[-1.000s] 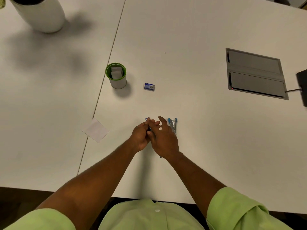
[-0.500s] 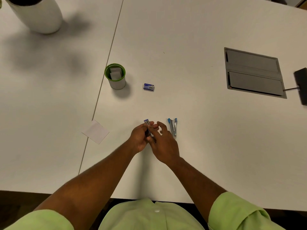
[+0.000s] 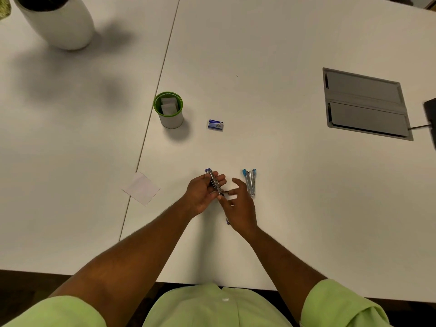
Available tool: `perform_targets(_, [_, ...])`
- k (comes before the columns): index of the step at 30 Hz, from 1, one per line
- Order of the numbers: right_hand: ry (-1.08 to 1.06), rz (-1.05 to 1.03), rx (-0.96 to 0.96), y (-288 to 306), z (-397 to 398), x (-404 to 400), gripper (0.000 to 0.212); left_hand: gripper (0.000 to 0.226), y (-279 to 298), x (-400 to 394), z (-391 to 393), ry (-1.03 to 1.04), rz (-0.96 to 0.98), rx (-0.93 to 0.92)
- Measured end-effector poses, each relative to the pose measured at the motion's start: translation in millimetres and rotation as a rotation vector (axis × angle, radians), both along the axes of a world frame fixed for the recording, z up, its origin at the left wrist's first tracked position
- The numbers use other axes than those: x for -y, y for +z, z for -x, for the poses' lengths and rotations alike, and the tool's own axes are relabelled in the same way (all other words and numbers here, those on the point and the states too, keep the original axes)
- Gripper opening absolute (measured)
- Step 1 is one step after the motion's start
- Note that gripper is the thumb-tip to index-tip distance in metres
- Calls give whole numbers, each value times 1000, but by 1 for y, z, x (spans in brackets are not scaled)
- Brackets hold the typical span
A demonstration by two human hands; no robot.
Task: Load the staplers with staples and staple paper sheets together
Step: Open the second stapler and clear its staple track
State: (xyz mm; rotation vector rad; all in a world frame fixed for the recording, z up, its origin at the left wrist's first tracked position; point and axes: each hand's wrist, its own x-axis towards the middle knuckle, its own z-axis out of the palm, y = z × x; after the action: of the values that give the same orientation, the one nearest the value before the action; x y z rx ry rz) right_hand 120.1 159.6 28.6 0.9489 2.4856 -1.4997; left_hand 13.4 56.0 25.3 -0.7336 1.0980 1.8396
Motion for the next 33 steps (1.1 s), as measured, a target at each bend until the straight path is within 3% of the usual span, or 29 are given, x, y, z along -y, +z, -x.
perform_targets(7, [-187,274,45,-8,5,4,27,28,-4,2,4,-121,185,-162])
perform_targets(12, [-280,505,122,-3,13,4,16,26,-7,2,16,-262,512,-386])
perform_targets(17, [-423,811,209,2,18,5,24,29,-7,4,25,-357,714,-589])
perform_targets(22, [-518,1061,231,2,10,4,26,32,-8,2,30,-423,767,-601])
perform_targets(28, [-537,1140,260,0,7,4,26,34,-10,0,25,-404,777,-565])
perform_targets(33, [-482,930,236,-6,8,4,23,32,-11,2,20,-384,769,-523])
